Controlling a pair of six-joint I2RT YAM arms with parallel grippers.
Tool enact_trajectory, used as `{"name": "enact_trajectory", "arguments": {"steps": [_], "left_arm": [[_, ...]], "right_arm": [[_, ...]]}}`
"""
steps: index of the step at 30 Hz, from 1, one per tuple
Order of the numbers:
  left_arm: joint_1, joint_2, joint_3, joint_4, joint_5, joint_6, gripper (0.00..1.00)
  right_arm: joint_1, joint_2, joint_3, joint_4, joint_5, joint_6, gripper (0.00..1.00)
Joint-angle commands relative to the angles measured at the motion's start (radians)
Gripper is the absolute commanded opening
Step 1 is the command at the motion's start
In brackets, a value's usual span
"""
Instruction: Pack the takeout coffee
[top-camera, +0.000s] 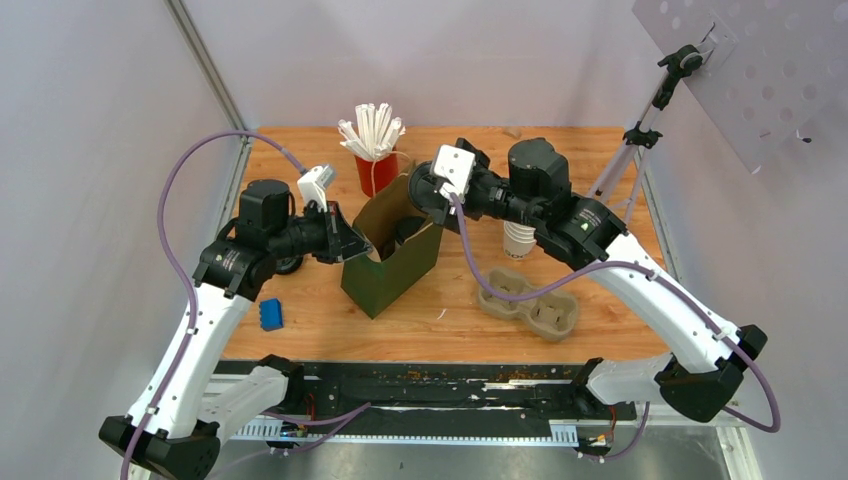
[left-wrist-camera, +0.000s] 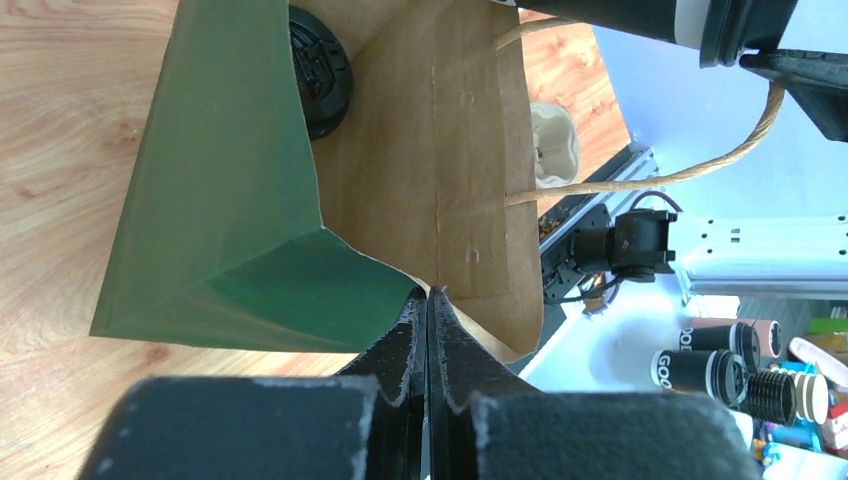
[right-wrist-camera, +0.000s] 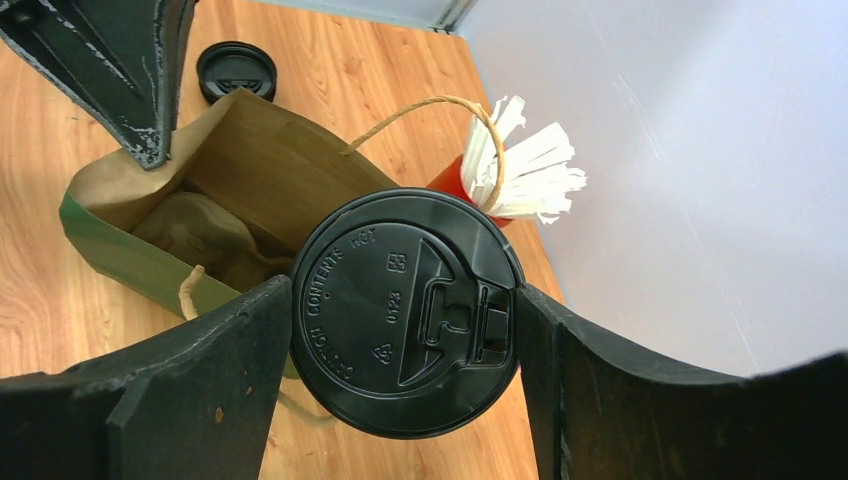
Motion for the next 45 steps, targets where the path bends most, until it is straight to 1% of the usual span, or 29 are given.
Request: {"name": "enact_trajectory", "arguments": {"steps": [1, 3, 6, 11, 16, 18, 20, 24, 26, 29, 30, 32, 33, 38, 40, 45], "left_arm": [[-0.002, 0.000, 0.012, 0.052, 0.020, 0.033, 0.00], [-0.002, 0.003, 0.012, 0.052, 0.016, 0.039, 0.00], [-0.002, 0.009, 0.014, 0.053, -0.006, 0.039, 0.00], [-0.002, 0.030, 0.049, 0.051, -0.084, 0.037, 0.00], [-0.002, 0.079, 0.085, 0.073, -0.102, 0.037, 0.02], [-0.002, 0.093, 0.085, 0.083, -0.110, 0.031, 0.02], [-0.002, 0.101, 0.089, 0.085, -0.127, 0.036, 0.04], [-0.002, 0.121, 0.111, 0.062, -0.164, 0.053, 0.11], [-0.002, 0.124, 0.116, 0.057, -0.165, 0.051, 0.17], [-0.003, 0.123, 0.135, 0.016, -0.189, 0.052, 0.21], [-0.002, 0.119, 0.142, -0.006, -0.202, 0.053, 0.25], [-0.002, 0.111, 0.144, -0.033, -0.201, 0.057, 0.35], [-0.002, 0.105, 0.143, -0.043, -0.201, 0.057, 0.39], [-0.002, 0.069, 0.126, -0.070, -0.209, 0.044, 0.48], [-0.002, 0.064, 0.123, -0.083, -0.228, 0.045, 0.52], [-0.002, 0.059, 0.128, -0.115, -0.263, 0.053, 0.57]], "right_arm": [[-0.025, 0.026, 0.011, 0.040, -0.125, -0.001, 0.75], [-0.041, 0.041, 0.002, 0.039, -0.154, -0.004, 0.75], [-0.048, 0.040, -0.024, 0.028, -0.149, -0.008, 0.75], [-0.052, 0.021, -0.018, -0.083, -0.149, -0.022, 0.75], [-0.050, 0.001, 0.007, -0.188, -0.171, -0.001, 0.74], [-0.049, -0.008, 0.013, -0.211, -0.194, 0.017, 0.74], [-0.045, -0.019, 0.001, -0.213, -0.208, 0.033, 0.73], [-0.040, -0.033, -0.058, -0.185, -0.248, 0.043, 0.73], [-0.031, -0.037, -0.095, -0.153, -0.264, 0.035, 0.73], [-0.018, -0.043, -0.137, -0.093, -0.264, 0.026, 0.73], [-0.015, -0.045, -0.152, -0.074, -0.264, 0.018, 0.73], [-0.001, -0.057, -0.191, -0.035, -0.255, -0.005, 0.73], [0.006, -0.064, -0.209, -0.014, -0.247, -0.014, 0.73], [0.034, -0.084, -0.268, 0.076, -0.213, -0.080, 0.73], [0.041, -0.085, -0.282, 0.096, -0.211, -0.102, 0.73], [0.056, -0.084, -0.282, 0.110, -0.183, -0.136, 0.73]]}}
